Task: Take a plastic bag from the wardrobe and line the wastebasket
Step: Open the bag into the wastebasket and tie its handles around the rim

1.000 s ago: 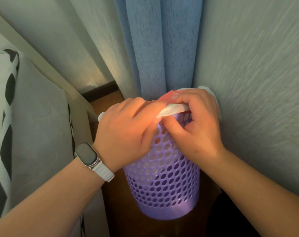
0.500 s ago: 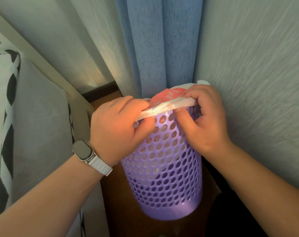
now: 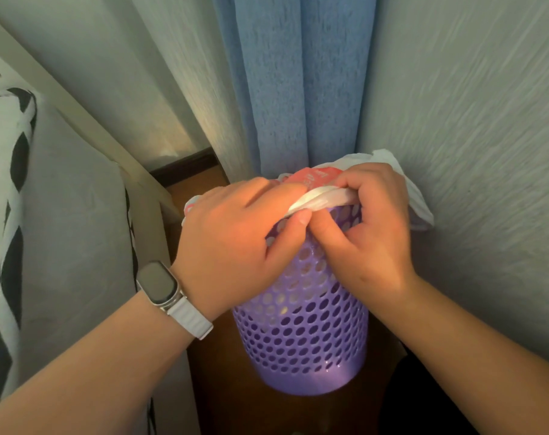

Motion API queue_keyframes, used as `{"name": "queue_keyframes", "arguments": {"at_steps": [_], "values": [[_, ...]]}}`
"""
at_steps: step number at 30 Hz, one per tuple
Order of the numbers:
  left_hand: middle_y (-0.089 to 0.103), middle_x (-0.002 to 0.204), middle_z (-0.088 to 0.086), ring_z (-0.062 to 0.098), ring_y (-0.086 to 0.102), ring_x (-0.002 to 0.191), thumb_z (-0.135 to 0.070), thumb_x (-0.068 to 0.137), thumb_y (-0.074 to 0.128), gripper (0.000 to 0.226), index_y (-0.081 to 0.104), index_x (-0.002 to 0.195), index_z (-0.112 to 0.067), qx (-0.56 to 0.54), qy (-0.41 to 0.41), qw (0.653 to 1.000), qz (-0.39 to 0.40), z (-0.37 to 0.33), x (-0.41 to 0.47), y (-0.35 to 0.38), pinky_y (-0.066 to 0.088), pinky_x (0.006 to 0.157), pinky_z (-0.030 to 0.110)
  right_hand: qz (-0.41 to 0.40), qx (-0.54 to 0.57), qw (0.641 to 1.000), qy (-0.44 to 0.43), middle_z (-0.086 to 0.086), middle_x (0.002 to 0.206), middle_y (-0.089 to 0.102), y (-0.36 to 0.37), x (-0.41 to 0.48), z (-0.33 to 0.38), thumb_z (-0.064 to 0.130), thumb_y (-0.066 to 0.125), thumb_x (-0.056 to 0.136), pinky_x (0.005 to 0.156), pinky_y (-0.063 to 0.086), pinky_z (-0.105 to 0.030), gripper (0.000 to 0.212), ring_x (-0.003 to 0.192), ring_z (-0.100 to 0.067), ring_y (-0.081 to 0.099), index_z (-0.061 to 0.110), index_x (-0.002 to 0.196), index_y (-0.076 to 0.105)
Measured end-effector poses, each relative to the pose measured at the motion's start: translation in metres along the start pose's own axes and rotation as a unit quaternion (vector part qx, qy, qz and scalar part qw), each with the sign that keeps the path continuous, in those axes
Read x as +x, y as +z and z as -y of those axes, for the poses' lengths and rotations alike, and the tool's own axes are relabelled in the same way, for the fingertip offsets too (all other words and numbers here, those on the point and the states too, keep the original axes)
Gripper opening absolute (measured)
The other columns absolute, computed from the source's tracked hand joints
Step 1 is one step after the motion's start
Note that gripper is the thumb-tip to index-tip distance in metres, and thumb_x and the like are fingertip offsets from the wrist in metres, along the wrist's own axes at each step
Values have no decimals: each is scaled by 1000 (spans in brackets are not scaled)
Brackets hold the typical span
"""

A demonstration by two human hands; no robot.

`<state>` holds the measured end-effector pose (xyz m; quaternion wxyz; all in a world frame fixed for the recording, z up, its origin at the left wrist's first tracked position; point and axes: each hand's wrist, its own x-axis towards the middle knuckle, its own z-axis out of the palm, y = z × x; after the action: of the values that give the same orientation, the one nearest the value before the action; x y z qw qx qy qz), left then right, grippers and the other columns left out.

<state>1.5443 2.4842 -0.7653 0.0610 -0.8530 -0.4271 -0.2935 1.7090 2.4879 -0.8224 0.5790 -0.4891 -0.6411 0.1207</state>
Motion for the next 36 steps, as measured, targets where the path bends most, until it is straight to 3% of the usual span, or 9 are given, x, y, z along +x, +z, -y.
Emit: {"name": "queue_keyframes", "arguments": {"at_steps": [4, 8, 13, 17, 20, 24, 30, 33, 36], "values": [[59, 79, 3, 23, 58, 65, -28, 100, 47, 31, 68, 121, -20, 67, 49, 995, 58, 10, -3, 3, 45, 55, 34, 30, 2, 1000, 3, 16, 103, 55, 1, 1, 0, 33, 65, 80, 91, 43, -36, 27, 100, -8, 53, 24, 104, 60], [56, 75, 4, 25, 56, 59, -26, 97, 49, 32, 67, 123, -19, 70, 78, 992, 74, 17, -4, 6, 44, 48, 34, 78, -23, 996, -33, -3, 100, 65, -6, 7, -9, 33, 64, 79, 87, 44, -48, 30, 97, -24, 60, 14, 101, 67], [56, 75, 2, 21, 52, 58, -28, 101, 47, 32, 65, 128, -24, 72, 72, 993, 66, 29, -5, 4, 43, 49, 35, 65, -18, 997, -45, 1, 99, 59, -10, 8, -20, 22, 61, 81, 89, 41, -29, 23, 95, -19, 56, 8, 97, 66], [59, 78, 2, 23, 56, 61, -24, 98, 52, 30, 65, 125, -22, 66, 54, 995, 54, 34, -6, 6, 46, 51, 35, 48, -16, 998, -27, -6, 92, 60, -5, 5, -26, 10, 63, 87, 83, 44, -27, 6, 88, -21, 57, 5, 89, 67], [68, 86, 4, 25, 62, 67, -24, 99, 46, 30, 67, 120, -19, 53, 18, 998, 34, 33, -6, 8, 51, 55, 39, 68, -12, 998, -10, -1, 87, 62, -5, 1, -24, 10, 62, 91, 77, 45, -21, 5, 83, -15, 57, 8, 87, 66], [72, 91, 4, 22, 66, 71, -26, 96, 46, 31, 70, 114, -15, 20, -21, 1000, 10, 31, -5, 10, 55, 60, 36, 96, -13, 995, 14, 7, 85, 62, -4, -1, -21, 16, 63, 92, 73, 46, -26, 6, 80, -13, 57, 14, 87, 66], [71, 82, -2, 17, 66, 69, -59, 92, 46, 49, 73, 95, -19, 12, -55, 998, 30, 25, -5, 10, 52, 56, 34, 85, 5, 996, 21, 0, 82, 64, 0, -3, -19, 7, 67, 86, 73, 46, -25, 4, 78, -14, 58, 10, 86, 70], [58, 63, -5, 14, 54, 57, -70, 94, 29, 64, 61, 69, -20, 65, -82, 994, 42, 27, -3, 12, 42, 49, 30, 86, 11, 996, 19, 1, 81, 64, 1, -4, -18, 8, 68, 85, 73, 45, -21, 4, 77, -12, 57, 10, 86, 70], [40, 55, -8, 11, 42, 50, -66, 92, 36, 54, 41, 60, -23, 111, -79, 990, 33, 29, -1, 13, 28, 47, 25, 100, 14, 995, 23, 1, 78, 63, 2, -5, -16, 9, 68, 83, 70, 45, -24, 4, 74, -13, 56, 12, 82, 69]]}}
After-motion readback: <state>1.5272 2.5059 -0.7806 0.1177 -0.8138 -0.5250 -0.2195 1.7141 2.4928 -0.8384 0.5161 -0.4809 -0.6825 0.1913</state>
